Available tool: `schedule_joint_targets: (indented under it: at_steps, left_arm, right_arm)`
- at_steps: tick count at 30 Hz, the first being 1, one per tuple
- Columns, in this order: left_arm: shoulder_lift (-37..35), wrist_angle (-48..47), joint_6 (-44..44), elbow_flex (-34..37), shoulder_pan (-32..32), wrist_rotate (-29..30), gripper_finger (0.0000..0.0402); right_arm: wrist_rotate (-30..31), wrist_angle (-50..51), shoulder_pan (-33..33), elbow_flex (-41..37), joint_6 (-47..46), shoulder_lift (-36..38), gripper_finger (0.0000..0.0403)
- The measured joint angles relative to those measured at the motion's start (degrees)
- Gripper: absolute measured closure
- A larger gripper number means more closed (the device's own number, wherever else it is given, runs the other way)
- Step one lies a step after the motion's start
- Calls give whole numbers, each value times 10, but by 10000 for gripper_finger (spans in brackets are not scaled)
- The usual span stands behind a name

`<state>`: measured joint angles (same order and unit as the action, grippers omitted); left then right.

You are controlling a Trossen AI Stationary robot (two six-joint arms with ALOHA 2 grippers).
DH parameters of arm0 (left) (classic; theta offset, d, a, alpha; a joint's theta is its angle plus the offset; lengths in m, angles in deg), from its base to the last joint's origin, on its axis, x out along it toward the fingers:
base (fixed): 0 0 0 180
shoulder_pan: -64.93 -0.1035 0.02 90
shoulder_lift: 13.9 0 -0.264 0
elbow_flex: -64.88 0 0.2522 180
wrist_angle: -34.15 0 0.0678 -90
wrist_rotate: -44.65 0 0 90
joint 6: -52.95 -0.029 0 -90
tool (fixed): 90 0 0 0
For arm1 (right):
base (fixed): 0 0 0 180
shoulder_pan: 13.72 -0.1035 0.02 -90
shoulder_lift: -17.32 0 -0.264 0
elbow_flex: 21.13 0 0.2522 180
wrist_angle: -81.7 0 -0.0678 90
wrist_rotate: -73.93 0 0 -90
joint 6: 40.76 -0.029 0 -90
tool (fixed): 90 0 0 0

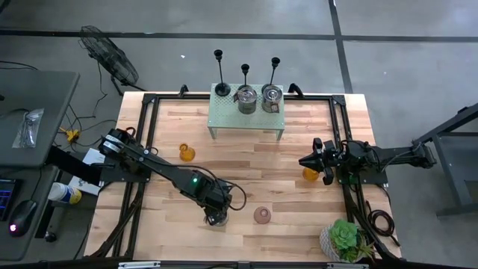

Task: Pick & Place candle stick holders
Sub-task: Put the scented candle on the shelf

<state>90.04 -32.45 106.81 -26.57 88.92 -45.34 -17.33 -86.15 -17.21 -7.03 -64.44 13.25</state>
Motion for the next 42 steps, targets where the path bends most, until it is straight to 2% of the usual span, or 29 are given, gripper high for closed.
schedule_joint_targets:
  at_steps: [15, 28, 42]
  left_arm:
    - [0, 2, -11, 0, 0, 1, 394]
    - [0, -5, -26, -4, -8, -10, 400]
    - [10, -28, -42, -9, -74, 13, 401]
  right_arm:
    - [0, 0, 0, 0, 0, 0, 359]
    - [0, 0, 0, 0, 0, 0, 359]
    - [0, 0, 0, 0, 0, 0, 359]
